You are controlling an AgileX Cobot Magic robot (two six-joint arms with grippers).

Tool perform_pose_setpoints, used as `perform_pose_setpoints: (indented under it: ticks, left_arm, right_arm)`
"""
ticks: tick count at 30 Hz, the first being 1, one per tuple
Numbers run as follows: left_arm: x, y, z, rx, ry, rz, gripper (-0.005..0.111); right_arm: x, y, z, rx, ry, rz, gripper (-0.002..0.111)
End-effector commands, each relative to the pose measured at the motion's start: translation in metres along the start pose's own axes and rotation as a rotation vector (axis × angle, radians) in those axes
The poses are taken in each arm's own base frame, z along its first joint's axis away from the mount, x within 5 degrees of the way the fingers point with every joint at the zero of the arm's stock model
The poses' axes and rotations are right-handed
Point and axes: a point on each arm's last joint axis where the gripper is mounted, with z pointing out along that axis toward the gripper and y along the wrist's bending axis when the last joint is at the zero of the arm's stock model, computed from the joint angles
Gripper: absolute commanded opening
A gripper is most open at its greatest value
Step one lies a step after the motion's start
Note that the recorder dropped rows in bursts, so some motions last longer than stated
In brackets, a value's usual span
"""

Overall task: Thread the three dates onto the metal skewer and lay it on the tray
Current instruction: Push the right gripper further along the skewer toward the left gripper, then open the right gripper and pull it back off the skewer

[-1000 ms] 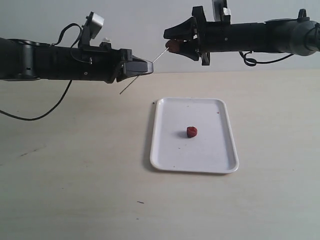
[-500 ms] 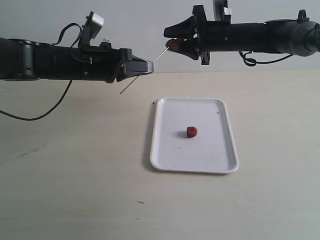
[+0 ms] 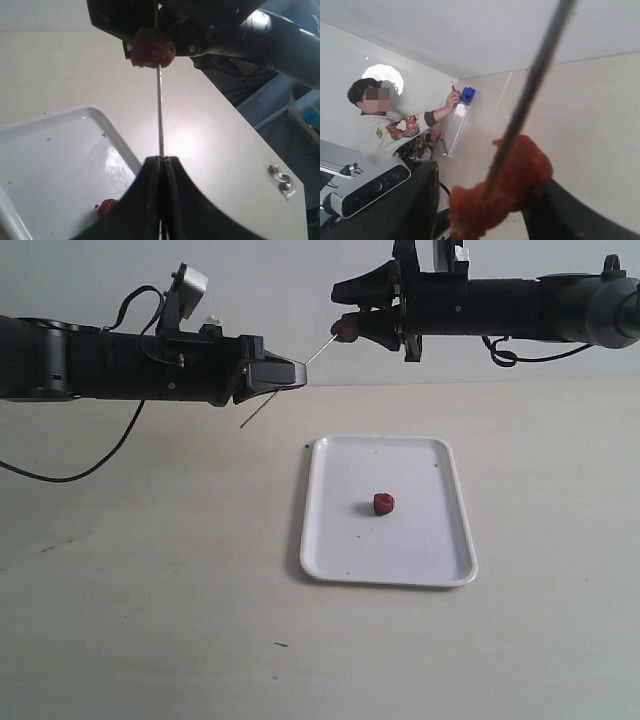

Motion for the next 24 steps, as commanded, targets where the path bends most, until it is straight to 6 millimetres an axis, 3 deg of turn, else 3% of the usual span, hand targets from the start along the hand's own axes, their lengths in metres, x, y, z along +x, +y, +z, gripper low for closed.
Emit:
perform_pose_setpoints:
  ticks: [1, 8, 24]
  left_arm:
    - [-0.0043, -0.0055, 0.0007, 0.015, -0.018, -0.001, 0.0]
    - [-0.0043, -0.0055, 0.0007, 0.015, -0.018, -0.001, 0.0]
    - [-0.0043, -0.0055, 0.0007, 0.015, -0.018, 0.001, 0.0]
  right_arm:
    - [-0.0024, 0.0088, -0.0036, -0.028, 0.005, -0.026, 0.054]
    - [-0.0013, 0.009, -0.0036, -0.03, 0.017, -0.029, 0.067]
    - [-0.0038, 0.0053, -0.0121, -0.013, 0.019, -0.036, 0.068]
